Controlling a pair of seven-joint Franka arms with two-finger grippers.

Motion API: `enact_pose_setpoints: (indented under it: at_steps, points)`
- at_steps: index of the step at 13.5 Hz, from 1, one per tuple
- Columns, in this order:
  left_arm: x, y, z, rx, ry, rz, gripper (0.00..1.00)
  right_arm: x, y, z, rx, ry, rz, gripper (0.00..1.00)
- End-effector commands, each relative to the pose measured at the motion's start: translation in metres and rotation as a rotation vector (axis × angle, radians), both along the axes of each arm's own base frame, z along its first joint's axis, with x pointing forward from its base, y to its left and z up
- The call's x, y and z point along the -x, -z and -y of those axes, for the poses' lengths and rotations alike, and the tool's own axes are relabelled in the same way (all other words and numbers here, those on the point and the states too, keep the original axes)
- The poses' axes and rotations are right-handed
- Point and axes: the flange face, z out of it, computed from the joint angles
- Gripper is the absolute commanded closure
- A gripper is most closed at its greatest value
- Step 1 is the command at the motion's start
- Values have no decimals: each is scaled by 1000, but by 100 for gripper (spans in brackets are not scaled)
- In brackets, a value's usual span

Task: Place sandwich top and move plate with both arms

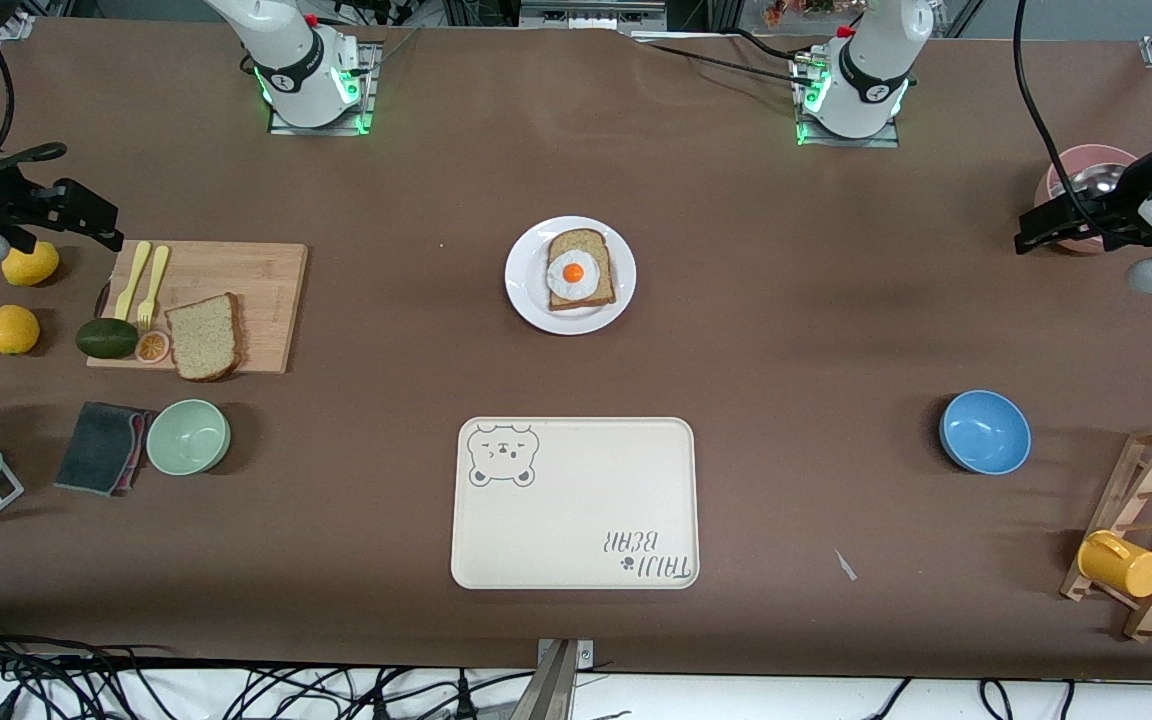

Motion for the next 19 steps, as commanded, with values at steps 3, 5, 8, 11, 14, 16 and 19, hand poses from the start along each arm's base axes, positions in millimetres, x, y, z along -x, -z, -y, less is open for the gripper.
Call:
enact_pose_setpoints:
  at_steps: [3,5,8,11,14,16,19]
  points:
    - [2,-2,-1,-36,20,7,0,-3,1,-2,9,-12,-5,0]
    - [2,-2,-1,-34,19,7,0,-2,1,-3,9,-13,-4,0]
    - [2,-2,-1,-36,16,8,0,-3,2,-3,9,-9,-5,0]
    - [2,-2,0,-35,17,8,0,-1,6,-1,9,3,-39,0]
    - [2,-2,0,-36,13,9,0,-2,12,2,10,7,-53,0]
    - [2,-2,0,-36,13,9,0,-2,11,2,10,-3,-55,0]
    - [2,-2,0,-36,13,9,0,-2,12,1,9,-5,-56,0]
